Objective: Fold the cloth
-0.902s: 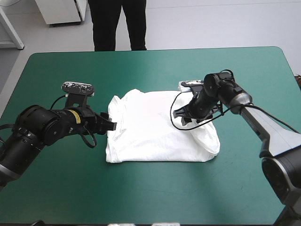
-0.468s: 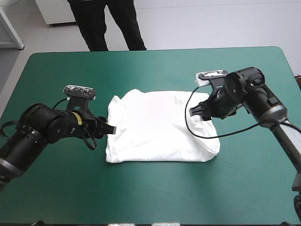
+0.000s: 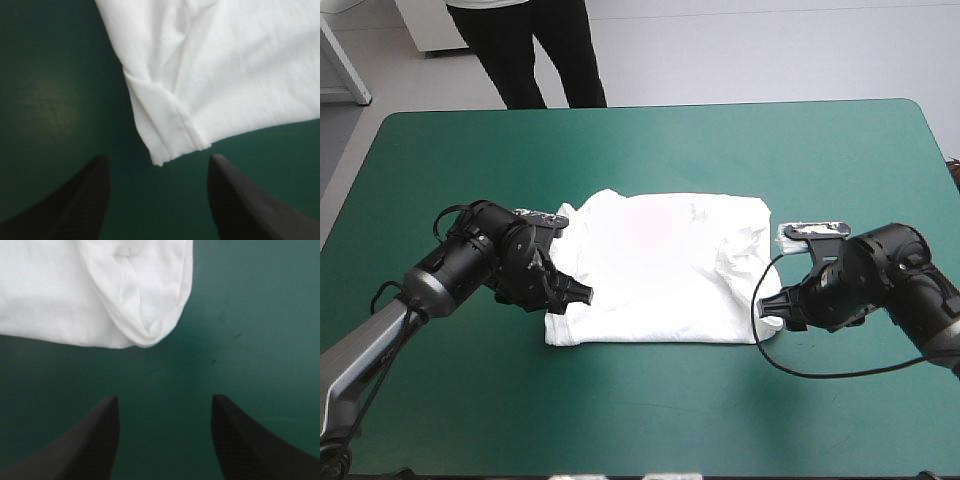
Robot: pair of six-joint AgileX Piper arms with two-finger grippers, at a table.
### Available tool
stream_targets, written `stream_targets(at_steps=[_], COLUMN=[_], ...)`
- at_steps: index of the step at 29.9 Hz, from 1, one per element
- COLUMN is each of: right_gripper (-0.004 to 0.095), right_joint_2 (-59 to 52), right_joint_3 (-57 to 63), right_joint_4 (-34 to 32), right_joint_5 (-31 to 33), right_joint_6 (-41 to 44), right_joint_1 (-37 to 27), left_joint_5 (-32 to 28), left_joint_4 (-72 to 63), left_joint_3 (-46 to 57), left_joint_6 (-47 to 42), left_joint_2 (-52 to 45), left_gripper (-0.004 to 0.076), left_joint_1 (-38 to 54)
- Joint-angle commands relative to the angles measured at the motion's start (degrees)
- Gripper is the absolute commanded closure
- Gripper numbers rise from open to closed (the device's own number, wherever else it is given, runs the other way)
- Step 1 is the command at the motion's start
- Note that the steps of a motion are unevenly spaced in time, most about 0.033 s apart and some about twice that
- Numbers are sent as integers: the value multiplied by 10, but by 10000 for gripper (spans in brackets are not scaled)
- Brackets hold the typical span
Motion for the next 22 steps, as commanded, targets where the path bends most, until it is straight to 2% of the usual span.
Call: stream_targets(at_steps=[1, 8, 15, 22], right_gripper=[395, 398, 401, 422], right_joint_2=[-36, -46, -46, -46], right_joint_3=[11, 14, 14, 14], right_joint_4=[0, 0, 0, 0], right_joint_5=[-20, -17, -20, -20], right_joint_6=[6, 6, 6, 6], right_joint_1=[1, 1, 1, 1], left_joint_5=[11, -4, -105, -128], left_joint_4=[-3, -3, -30, -30], left_joint_3=[-18, 13, 84, 105], left_joint_6=[-7, -7, -19, -21], left_joint_2=[1, 22, 23, 68], left_gripper=[300, 300, 300, 300], left_joint_1=[-4, -4, -4, -4])
